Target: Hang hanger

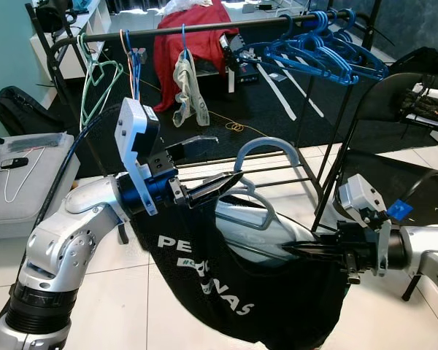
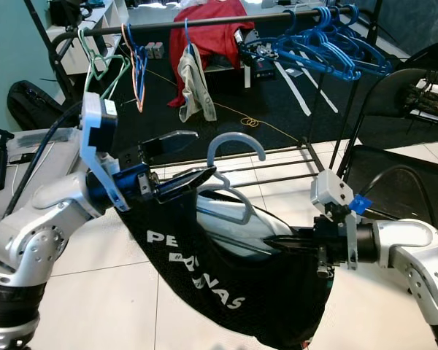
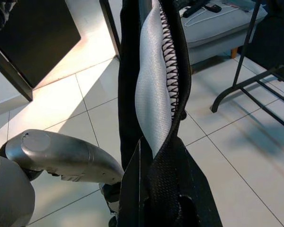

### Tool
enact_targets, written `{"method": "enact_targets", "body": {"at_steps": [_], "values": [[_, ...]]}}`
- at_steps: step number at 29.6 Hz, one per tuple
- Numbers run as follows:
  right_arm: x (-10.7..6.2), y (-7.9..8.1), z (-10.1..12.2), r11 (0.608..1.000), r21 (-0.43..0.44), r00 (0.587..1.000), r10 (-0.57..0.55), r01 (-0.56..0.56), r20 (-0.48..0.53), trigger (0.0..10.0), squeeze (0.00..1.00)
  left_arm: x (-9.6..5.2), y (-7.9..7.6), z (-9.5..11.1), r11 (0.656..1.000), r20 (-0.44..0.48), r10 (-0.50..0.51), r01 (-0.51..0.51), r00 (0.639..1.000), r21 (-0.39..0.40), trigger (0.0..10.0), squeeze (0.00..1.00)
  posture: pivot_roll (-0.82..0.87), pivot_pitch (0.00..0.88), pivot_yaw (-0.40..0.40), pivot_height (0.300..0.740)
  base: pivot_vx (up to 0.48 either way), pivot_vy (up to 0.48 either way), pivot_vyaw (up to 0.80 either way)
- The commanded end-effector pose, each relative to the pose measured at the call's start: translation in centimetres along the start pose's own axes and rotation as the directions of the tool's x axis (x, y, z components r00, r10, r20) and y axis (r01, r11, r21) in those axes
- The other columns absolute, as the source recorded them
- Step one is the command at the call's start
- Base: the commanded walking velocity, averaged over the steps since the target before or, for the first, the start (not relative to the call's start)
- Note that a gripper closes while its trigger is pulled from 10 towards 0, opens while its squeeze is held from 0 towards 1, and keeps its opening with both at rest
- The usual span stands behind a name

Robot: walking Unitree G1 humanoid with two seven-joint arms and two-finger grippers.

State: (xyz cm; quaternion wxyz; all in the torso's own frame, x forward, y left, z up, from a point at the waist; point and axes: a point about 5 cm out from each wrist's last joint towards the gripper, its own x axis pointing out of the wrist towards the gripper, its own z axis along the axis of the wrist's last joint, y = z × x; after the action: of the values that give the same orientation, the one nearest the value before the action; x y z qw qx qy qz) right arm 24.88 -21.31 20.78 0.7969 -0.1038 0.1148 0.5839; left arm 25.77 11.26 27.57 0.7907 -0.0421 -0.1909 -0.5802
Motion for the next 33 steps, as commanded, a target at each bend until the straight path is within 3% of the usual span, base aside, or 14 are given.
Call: {"method": "enact_targets", "body": {"at_steps": [1,2,3,4,5,6,7,9,10,28,30,31,32,33], "values": [[0.5,0.3,0.6,0.999,-0.021,0.999,0.031,-0.031,0.019,0.0,0.0,0.2,-1.1,-0.3,0.997,-0.001,-0.073,0.073,0.997,-0.029,10.0,0.0,-0.09,0.118,0.075,0.74,0.0,0.0,0.0],[0.5,0.4,0.6,0.999,-0.021,0.999,0.031,-0.031,0.019,0.0,0.0,0.2,-1.3,-0.4,0.996,-0.003,-0.086,0.086,0.996,-0.035,10.0,0.0,-0.09,0.118,0.075,0.74,0.0,0.0,0.0],[0.5,0.4,0.6,0.999,-0.022,0.999,0.031,-0.03,0.019,0.0,0.0,0.2,-1.6,-0.4,0.993,0.001,-0.11,0.11,0.994,-0.046,8.6,0.0,-0.09,0.117,0.076,0.74,0.0,0.0,0.0],[0.5,0.3,0.6,0.999,-0.022,0.999,0.03,-0.03,0.019,0.0,0.0,0.2,-1.8,-0.4,0.99,0.006,-0.129,0.129,0.992,-0.059,5.6,0.0,-0.09,0.117,0.076,0.74,0.0,0.0,0.0],[0.5,0.3,0.6,0.999,-0.023,0.999,0.03,-0.029,0.018,0.0,0.0,0.2,-2.1,-0.4,0.986,0.012,-0.149,0.149,0.989,-0.074,4.9,0.0,-0.09,0.117,0.076,0.74,0.0,0.0,0.0],[0.5,0.3,0.6,0.999,-0.024,0.999,0.029,-0.029,0.017,0.0,0.0,0.1,-2.2,-0.4,0.984,0.015,-0.162,0.163,0.987,-0.079,5.7,0.0,-0.09,0.117,0.076,0.74,0.0,0.0,0.0],[0.5,0.3,0.6,0.999,-0.024,0.999,0.029,-0.028,0.016,0.0,0.0,0.2,-2.3,-0.4,0.983,0.016,-0.166,0.167,0.986,-0.08,5.7,0.0,-0.09,0.117,0.076,0.74,0.0,0.0,0.0],[0.4,0.3,0.7,0.999,-0.025,0.999,0.028,-0.027,0.016,0.0,0.0,0.3,-2.2,-0.6,0.984,0.017,-0.156,0.157,0.988,-0.086,9.8,0.0,-0.09,0.117,0.076,0.74,0.0,0.0,0.0],[0.4,0.3,0.7,0.999,-0.026,0.999,0.027,-0.027,0.016,0.0,0.0,0.5,-2.1,-0.7,0.985,0.016,-0.15,0.151,0.989,-0.086,10.0,0.0,-0.09,0.117,0.076,0.74,0.0,0.0,0.0],[0.6,0.4,0.8,0.999,-0.029,0.999,0.041,-0.04,0.018,0.0,0.0,2.2,-2.1,-0.9,0.986,0.09,-0.133,0.141,0.987,-0.094,10.0,0.0,-0.1,0.104,0.078,0.74,0.0,0.0,0.0],[0.6,0.4,0.8,0.999,-0.029,0.999,0.039,-0.039,0.018,0.0,0.0,2.3,-2.2,-0.9,0.982,0.092,-0.15,0.159,0.984,-0.097,9.6,0.0,-0.1,0.106,0.077,0.74,0.0,0.0,0.0],[0.6,0.4,0.8,0.999,-0.029,0.999,0.038,-0.038,0.018,0.0,0.0,2.3,-2.3,-0.9,0.982,0.095,-0.153,0.162,0.984,-0.097,4.4,0.0,-0.1,0.106,0.077,0.74,0.0,0.0,0.0],[0.6,0.4,0.8,0.999,-0.029,0.999,0.038,-0.038,0.018,0.0,0.0,2.3,-2.3,-0.9,0.982,0.095,-0.153,0.162,0.984,-0.097,4.4,0.0,-0.1,0.106,0.077,0.74,0.0,0.0,0.0],[0.6,0.4,0.8,0.999,-0.028,0.999,0.038,-0.038,0.018,0.0,0.0,2.3,-2.3,-0.9,0.981,0.096,-0.158,0.168,0.983,-0.099,0.0,0.0,-0.1,0.106,0.077,0.74,0.0,0.0,0.0]]}}
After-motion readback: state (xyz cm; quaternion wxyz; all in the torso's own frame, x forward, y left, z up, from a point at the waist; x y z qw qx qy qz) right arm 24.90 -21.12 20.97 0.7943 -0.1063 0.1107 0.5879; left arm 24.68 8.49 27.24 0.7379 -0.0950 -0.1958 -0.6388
